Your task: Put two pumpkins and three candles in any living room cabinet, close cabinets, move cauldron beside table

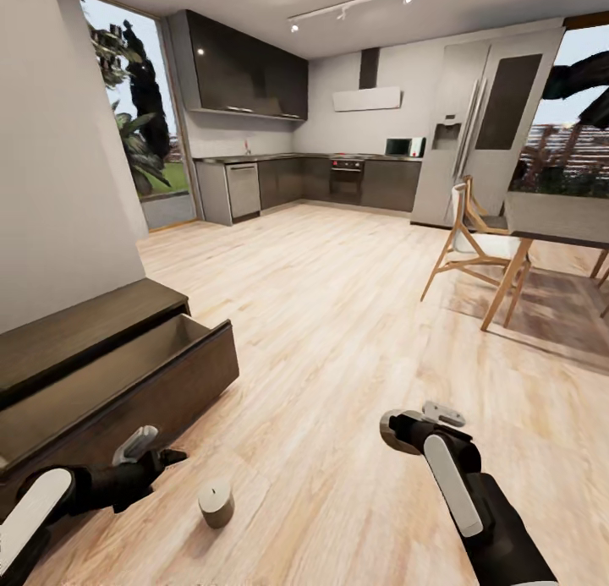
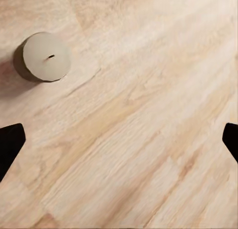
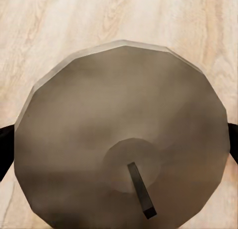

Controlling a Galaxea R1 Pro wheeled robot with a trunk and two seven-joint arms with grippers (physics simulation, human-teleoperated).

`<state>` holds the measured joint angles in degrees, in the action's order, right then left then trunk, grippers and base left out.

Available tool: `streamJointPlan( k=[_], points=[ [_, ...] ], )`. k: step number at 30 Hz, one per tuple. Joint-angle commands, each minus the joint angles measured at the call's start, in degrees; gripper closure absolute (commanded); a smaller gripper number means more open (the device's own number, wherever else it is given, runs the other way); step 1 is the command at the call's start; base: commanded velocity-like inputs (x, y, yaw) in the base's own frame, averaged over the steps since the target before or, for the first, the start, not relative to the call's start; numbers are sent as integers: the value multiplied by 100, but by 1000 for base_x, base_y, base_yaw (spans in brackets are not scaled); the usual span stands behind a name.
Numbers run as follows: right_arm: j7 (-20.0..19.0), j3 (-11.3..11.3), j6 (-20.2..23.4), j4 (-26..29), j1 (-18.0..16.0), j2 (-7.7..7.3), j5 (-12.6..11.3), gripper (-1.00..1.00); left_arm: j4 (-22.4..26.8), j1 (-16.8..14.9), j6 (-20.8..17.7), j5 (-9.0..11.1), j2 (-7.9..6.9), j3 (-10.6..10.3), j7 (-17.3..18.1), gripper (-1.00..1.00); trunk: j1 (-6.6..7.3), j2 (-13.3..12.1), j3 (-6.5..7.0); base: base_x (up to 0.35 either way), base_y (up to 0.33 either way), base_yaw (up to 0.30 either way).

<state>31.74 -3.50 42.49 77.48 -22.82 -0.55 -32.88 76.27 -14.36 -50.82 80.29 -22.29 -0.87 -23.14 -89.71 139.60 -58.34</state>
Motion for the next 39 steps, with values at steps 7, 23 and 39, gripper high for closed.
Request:
streamJointPlan(
  k=[7, 23, 39],
  points=[
    [77, -450, 14, -10, -3, -6, -25, 100, 25, -22, 272, -574, 281, -10, -1079, -100, 1, 3, -7, 0, 0, 283],
    [47, -479, 14, -5, -3, -6, -30, 100, -11, -66, 275, -1686, 858, -35, -1073, -100, 1, 3, -49, 126, -78, 258],
    [33, -483, 7, -14, -3, -6, -27, 100, -7, -67, 267, -1725, 888, -39, -1030, -100, 1, 3, -44, 274, -130, -77]
  ],
)
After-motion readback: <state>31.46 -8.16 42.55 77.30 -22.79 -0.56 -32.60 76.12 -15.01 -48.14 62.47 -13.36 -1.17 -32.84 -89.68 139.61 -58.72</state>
